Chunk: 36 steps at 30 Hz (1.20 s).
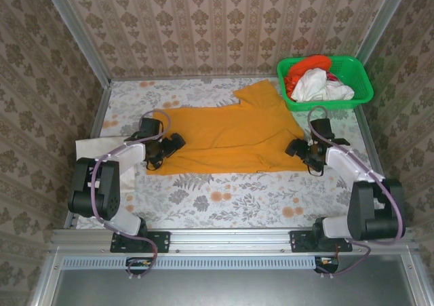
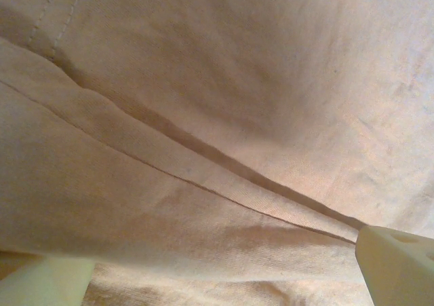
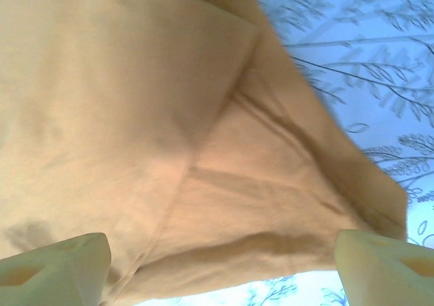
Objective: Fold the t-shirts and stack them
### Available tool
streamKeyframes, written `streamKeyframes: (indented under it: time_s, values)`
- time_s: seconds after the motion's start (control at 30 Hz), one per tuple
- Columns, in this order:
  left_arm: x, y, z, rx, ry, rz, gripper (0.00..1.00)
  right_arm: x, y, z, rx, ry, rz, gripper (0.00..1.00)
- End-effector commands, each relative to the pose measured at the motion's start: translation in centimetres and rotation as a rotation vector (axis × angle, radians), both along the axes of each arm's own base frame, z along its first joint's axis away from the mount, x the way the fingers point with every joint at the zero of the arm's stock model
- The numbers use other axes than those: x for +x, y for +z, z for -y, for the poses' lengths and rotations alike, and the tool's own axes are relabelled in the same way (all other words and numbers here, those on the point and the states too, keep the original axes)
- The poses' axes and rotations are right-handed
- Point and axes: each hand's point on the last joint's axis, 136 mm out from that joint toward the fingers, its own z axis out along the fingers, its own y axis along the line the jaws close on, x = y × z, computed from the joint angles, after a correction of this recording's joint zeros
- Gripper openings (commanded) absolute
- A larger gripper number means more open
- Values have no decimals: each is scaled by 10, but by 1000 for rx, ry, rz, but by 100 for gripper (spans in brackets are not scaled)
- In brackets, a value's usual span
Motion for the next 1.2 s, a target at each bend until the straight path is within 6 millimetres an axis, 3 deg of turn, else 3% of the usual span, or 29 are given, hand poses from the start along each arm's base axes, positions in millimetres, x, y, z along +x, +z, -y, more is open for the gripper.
streamKeyframes:
  time_s: [0.0,0.17,0.33,0.47,0.57,0.77,0.9,1.0,1.07,1.17]
  values:
    - [-13,-7,-5,40,-6,-49,100,2,16,-13,-165,143,33,85]
    - [-13,-3,-9,64,-15,-30,100,2,10,-58,-330,366,-23,76]
    - [-12,-4,-12,69,-14,-31,100,5,-6,-91,-403,511,-87,54]
    - [-11,-4,-12,69,-15,-29,100,0,-20,-97,-431,556,-162,42]
    - [-11,-4,-13,68,-15,-29,100,-1,-27,-95,-446,559,-192,24]
    - [-12,-8,-17,68,-12,-40,100,1,-25,-101,-412,565,-181,0]
    - [-12,-8,-17,62,-10,-37,100,3,-14,-104,-391,557,-139,0]
    - [-13,-7,-17,61,-11,-36,100,-2,-11,-111,-338,571,-125,35]
    - [-12,-7,-18,60,-9,-32,100,-7,-17,-116,-308,581,-137,42]
    - [-12,-7,-17,56,-12,-31,100,-11,-27,-117,-307,586,-163,44]
